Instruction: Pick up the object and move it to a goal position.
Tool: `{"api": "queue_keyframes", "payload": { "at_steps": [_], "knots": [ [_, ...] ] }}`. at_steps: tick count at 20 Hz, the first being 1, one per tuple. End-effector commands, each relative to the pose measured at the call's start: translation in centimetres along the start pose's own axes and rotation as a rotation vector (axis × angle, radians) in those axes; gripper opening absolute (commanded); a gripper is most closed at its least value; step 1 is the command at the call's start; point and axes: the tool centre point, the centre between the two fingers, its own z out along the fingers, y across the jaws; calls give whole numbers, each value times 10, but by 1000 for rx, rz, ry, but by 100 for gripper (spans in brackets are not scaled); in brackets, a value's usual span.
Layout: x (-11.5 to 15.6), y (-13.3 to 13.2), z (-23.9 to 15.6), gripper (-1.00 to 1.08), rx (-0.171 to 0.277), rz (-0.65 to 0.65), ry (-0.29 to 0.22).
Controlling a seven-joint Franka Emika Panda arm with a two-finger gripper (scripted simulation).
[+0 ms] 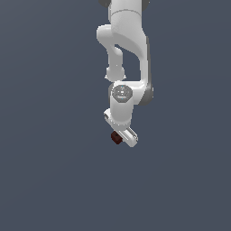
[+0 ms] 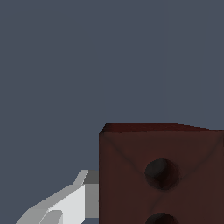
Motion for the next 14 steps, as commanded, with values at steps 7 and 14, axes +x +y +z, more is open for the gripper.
{"api": "queue_keyframes", "payload": {
  "at_steps": [7,14],
  "knots": [
    [-86,-10,-52,-100,3,-1,1],
    [-155,-18,-94,-100,2,-1,2]
  ]
}}
